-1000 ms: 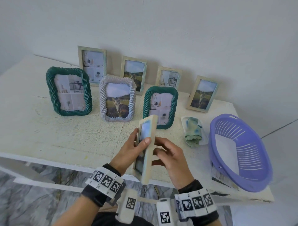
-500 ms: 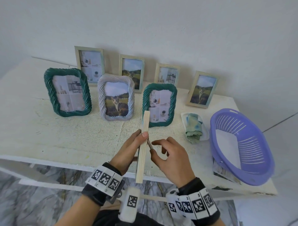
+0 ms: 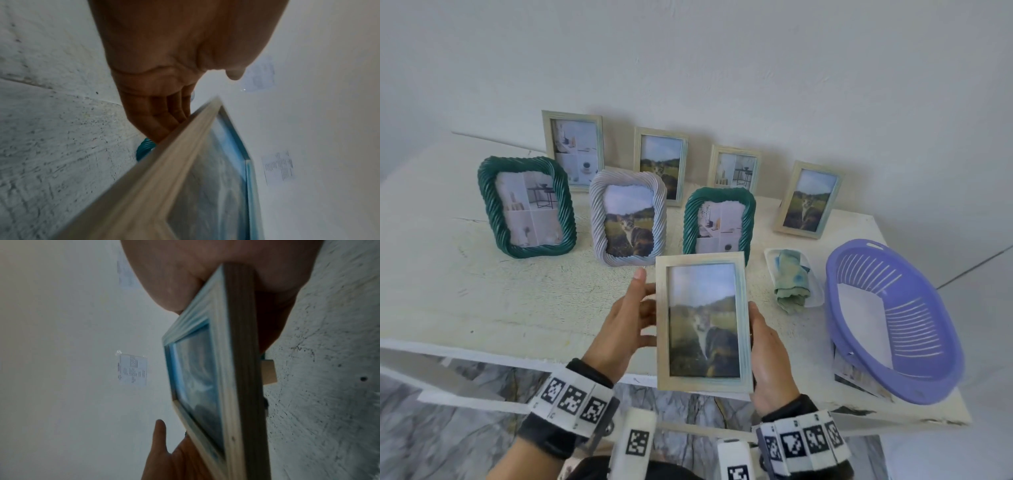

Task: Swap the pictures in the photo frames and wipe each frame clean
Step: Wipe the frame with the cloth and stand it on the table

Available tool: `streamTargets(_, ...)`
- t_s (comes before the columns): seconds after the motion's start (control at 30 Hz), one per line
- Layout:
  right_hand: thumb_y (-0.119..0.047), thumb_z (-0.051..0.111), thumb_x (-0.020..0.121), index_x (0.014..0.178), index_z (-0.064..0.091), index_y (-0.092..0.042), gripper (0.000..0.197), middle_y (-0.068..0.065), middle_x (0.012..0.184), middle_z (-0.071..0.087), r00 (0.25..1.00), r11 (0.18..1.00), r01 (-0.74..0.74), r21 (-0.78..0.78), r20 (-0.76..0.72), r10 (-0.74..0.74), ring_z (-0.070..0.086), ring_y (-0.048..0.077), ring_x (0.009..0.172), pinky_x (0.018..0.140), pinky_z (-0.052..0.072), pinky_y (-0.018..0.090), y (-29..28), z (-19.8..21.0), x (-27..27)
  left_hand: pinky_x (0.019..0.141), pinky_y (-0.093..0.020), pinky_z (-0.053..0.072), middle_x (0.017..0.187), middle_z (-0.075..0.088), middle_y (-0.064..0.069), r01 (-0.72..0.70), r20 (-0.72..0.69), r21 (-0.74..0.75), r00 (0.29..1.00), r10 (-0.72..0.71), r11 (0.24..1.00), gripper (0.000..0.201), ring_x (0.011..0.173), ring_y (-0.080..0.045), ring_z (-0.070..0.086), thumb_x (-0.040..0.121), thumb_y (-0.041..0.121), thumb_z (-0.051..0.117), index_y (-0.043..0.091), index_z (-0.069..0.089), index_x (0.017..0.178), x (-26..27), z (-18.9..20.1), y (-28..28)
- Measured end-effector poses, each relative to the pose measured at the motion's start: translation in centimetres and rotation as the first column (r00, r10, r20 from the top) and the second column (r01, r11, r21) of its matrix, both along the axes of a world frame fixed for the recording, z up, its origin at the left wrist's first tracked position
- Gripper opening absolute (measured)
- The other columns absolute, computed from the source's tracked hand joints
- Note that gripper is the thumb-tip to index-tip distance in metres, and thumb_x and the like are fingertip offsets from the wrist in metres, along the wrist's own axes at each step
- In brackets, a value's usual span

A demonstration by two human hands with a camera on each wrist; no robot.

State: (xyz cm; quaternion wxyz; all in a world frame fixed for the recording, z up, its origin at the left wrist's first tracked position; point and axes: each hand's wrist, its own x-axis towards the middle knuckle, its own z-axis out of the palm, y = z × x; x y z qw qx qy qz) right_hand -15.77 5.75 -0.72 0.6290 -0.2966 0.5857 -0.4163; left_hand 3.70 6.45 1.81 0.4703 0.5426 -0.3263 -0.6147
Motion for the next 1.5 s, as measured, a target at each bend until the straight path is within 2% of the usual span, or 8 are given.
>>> streamTargets(0.17, -0.064, 0.041, 0.092, 0.099, 0.077, -0.017, 0.060, 0.015, 0.099, 0.073, 0.986, 0.985, -0.164, 0.047, -0.023, 0.165, 0.069, 0.033, 0.092, 0.098, 0.047, 0.055, -0.7, -0.2, -0.2, 0.085, -0.059, 0.052, 0.111, 0.070, -0.021, 0.138, -0.087, 0.142, 0.988, -0.126, 0.980, 0.085, 0.104, -0.038, 0.066, 0.078, 0.080, 0.022, 0.020, 0.066, 0.122, 1.3, 0.7, -0.4)
streamTargets(0.27, -0.057, 0.035, 0.097, 0.098, 0.078, -0.023, 0.055, 0.010, 0.104, 0.074, 0.972, 0.974, -0.226, -0.010, -0.065, 0.224, 0.067, 0.029, 0.104, 0.102, 0.045, 0.051, -1.0, 0.7, 1.0, 0.064, -0.042, 0.057, 0.107, 0.071, -0.020, 0.169, -0.084, 0.163, 0.984, -0.157, 0.972, 0.091, 0.093, -0.034, 0.069, 0.080, 0.079, 0.019, 0.013, 0.068, 0.118, 2.4, 1.8, -0.7)
streamTargets(0.47, -0.063, 0.047, 0.091, 0.104, 0.063, 0.007, 0.072, 0.040, 0.107, 0.058, 0.926, 0.894, -0.373, -0.247, -0.158, 0.342, 0.061, 0.050, 0.100, 0.091, 0.048, 0.063, -3.3, 4.6, 4.4, 0.067, -0.041, 0.057, 0.100, 0.074, -0.016, 0.157, 0.011, 0.075, 0.987, -0.158, 0.985, 0.086, 0.089, -0.031, 0.071, 0.082, 0.075, 0.013, 0.017, 0.068, 0.115, 6.4, 4.7, -1.8)
streamTargets(0.6, -0.040, 0.039, 0.097, 0.095, 0.070, -0.007, 0.045, 0.018, 0.091, 0.071, 0.885, 0.747, -0.462, -0.478, -0.299, 0.356, 0.070, 0.031, 0.087, 0.075, 0.057, 0.050, -6.5, 9.8, 8.6, 0.061, -0.039, 0.055, 0.087, 0.074, -0.015, 0.095, 0.100, -0.046, 0.991, -0.090, 0.994, 0.078, 0.075, -0.026, 0.070, 0.081, 0.069, 0.019, 0.016, 0.070, 0.109, 11.3, 8.1, -3.8)
streamTargets(0.73, -0.025, 0.043, 0.103, 0.107, 0.067, -0.017, 0.026, 0.005, 0.095, 0.071, 0.844, 0.505, -0.534, -0.678, -0.463, 0.271, 0.069, 0.022, 0.090, 0.072, 0.058, 0.041, -11.2, 14.0, 14.5, 0.050, -0.028, 0.053, 0.070, 0.072, -0.002, 0.038, 0.228, -0.192, 0.974, 0.007, 0.981, 0.072, 0.061, -0.013, 0.067, 0.093, 0.059, 0.010, 0.017, 0.067, 0.105, 18.0, 12.3, -6.6)
streamTargets(0.87, -0.016, 0.054, 0.098, 0.110, 0.064, -0.009, 0.017, 0.010, 0.097, 0.070, 0.820, 0.400, -0.569, -0.719, -0.532, 0.210, 0.069, 0.021, 0.088, 0.066, 0.060, 0.033, -16.4, 18.1, 22.3, 0.064, -0.040, 0.055, 0.076, 0.073, -0.006, -0.022, 0.363, -0.293, 0.922, 0.133, 0.956, 0.076, 0.072, -0.021, 0.069, 0.098, 0.058, 0.004, 0.020, 0.070, 0.099, 25.9, 16.4, -10.4)
streamTargets(1.13, -0.020, 0.048, 0.098, 0.142, 0.040, -0.034, 0.047, 0.012, 0.098, 0.068, 0.647, 0.376, -0.758, -0.533, -0.690, 0.325, 0.069, 0.020, 0.086, 0.076, 0.060, 0.032, -26.5, 21.2, 36.9, 0.077, -0.045, 0.056, 0.099, 0.072, -0.012, -0.104, 0.424, -0.291, 0.877, 0.225, 0.951, 0.067, 0.097, -0.031, 0.068, 0.094, 0.066, 0.016, 0.024, 0.066, 0.109, 39.2, 16.7, -19.5)
streamTargets(1.5, -0.009, 0.035, 0.099, 0.142, 0.037, 0.001, 0.044, 0.026, 0.132, 0.052, 0.194, 0.415, -0.906, 0.082, -0.792, 0.579, 0.067, 0.034, 0.100, 0.092, 0.053, 0.050, -34.5, 15.7, 48.4, 0.079, -0.045, 0.053, 0.095, 0.067, -0.013, -0.196, 0.345, -0.030, 0.918, 0.194, 0.980, 0.052, 0.087, -0.026, 0.063, 0.098, 0.057, 0.021, 0.023, 0.060, 0.102, 47.0, 6.1, -26.7)
